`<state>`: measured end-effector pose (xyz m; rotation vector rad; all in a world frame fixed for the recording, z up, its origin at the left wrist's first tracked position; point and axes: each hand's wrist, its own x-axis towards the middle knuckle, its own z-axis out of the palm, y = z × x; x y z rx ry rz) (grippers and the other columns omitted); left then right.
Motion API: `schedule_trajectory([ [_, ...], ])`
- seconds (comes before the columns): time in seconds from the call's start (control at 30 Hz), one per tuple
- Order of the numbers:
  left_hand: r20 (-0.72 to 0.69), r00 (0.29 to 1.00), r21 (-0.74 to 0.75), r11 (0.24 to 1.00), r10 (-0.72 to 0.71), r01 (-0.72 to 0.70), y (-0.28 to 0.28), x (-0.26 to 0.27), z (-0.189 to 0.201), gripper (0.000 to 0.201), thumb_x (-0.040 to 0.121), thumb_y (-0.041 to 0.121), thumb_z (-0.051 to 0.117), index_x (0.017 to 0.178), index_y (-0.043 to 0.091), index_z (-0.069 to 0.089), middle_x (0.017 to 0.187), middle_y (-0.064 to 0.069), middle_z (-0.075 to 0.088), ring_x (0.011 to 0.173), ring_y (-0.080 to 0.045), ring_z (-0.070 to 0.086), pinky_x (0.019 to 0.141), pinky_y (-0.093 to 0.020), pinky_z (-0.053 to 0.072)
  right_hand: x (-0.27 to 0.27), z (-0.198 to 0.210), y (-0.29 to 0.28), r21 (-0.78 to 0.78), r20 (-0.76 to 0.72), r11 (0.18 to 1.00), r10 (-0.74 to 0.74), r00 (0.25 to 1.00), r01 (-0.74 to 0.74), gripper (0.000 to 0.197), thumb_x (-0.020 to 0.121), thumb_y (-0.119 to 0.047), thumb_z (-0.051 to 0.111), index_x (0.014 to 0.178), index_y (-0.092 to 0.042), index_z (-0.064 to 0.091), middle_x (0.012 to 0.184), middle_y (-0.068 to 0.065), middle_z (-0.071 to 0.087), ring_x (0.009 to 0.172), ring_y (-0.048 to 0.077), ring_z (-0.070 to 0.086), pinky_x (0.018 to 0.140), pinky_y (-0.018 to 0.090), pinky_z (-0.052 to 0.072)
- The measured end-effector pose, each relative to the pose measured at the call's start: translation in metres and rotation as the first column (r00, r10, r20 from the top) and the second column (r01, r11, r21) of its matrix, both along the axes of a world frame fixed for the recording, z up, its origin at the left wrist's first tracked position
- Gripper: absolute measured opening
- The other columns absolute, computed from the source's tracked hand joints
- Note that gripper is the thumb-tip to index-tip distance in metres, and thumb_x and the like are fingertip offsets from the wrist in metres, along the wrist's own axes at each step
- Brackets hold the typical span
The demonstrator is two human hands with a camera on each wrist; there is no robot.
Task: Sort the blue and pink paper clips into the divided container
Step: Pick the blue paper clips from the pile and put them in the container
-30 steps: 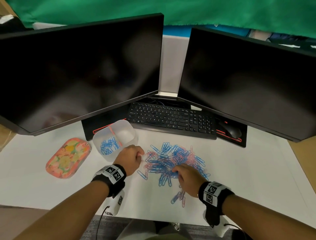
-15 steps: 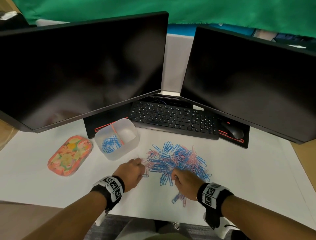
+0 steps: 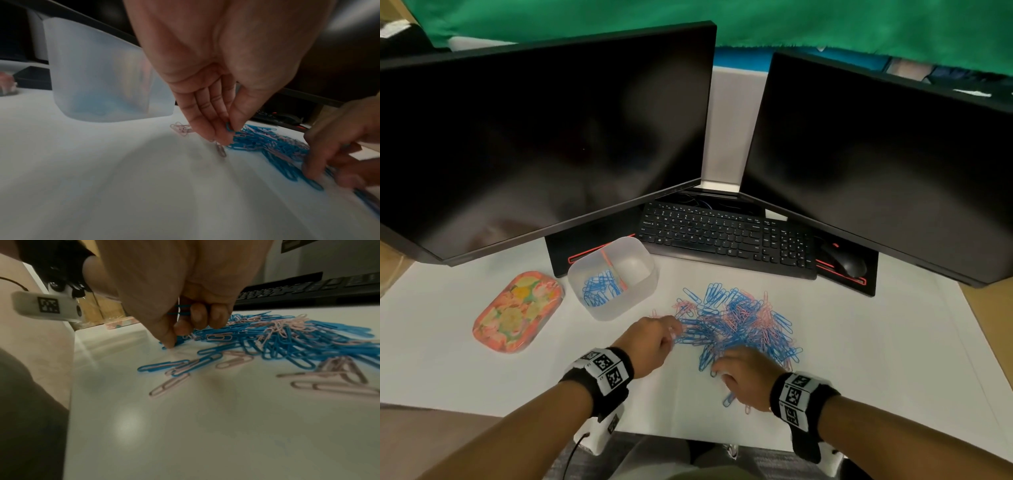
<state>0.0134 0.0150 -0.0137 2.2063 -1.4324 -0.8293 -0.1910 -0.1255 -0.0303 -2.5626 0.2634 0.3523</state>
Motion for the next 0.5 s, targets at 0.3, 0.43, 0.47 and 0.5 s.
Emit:
schedule_trajectory([
  [0.3,-0.16,0.979,0.057,0.991,0.126,-0.118,-0.002,-0.007,-0.003,0.02,0.088,0.012,0.049,0.075,0.025,0.055,0.075,0.005,0.059,0.071,-0.015,0.053,0.064,-0.015,0.041,0.009,-0.003,0.001,-0.067,0.101,0.99,0.133,0.986,-0.126,0.024,0.087,-0.014,0.045,0.087,-0.014,0.069,0.081,0.003,0.058,0.073,0.019,0.055,0.066,0.024,0.043],
  [0.43,-0.329,0.923,0.138,0.977,0.2,-0.163,-0.007,-0.016,-0.004,0.026,0.09,0.009,0.042,0.067,0.02,0.043,0.066,-0.003,0.051,0.063,-0.018,0.046,0.063,-0.027,0.043,0.014,-0.005,0.002,-0.144,0.123,0.974,0.193,0.974,-0.175,0.023,0.083,-0.019,0.048,0.067,-0.018,0.065,0.067,-0.004,0.052,0.059,0.013,0.051,0.054,0.022,0.048],
  [0.47,-0.371,0.903,0.149,0.974,0.216,-0.171,-0.009,-0.018,-0.004,0.027,0.091,0.009,0.042,0.066,0.019,0.042,0.065,-0.003,0.048,0.061,-0.018,0.044,0.061,-0.026,0.041,0.015,-0.005,0.002,-0.162,0.124,0.969,0.21,0.97,-0.189,0.017,0.08,-0.017,0.054,0.066,-0.019,0.064,0.066,-0.005,0.052,0.059,0.012,0.051,0.054,0.022,0.048],
  [0.5,-0.393,0.893,0.152,0.973,0.218,-0.171,-0.012,-0.019,-0.005,0.026,0.09,0.01,0.043,0.066,0.019,0.042,0.064,-0.001,0.046,0.059,-0.017,0.043,0.059,-0.026,0.039,0.016,-0.004,0.002,-0.168,0.117,0.962,0.234,0.965,-0.213,0.01,0.075,-0.014,0.062,0.066,-0.019,0.064,0.066,-0.005,0.054,0.059,0.012,0.052,0.054,0.021,0.048],
])
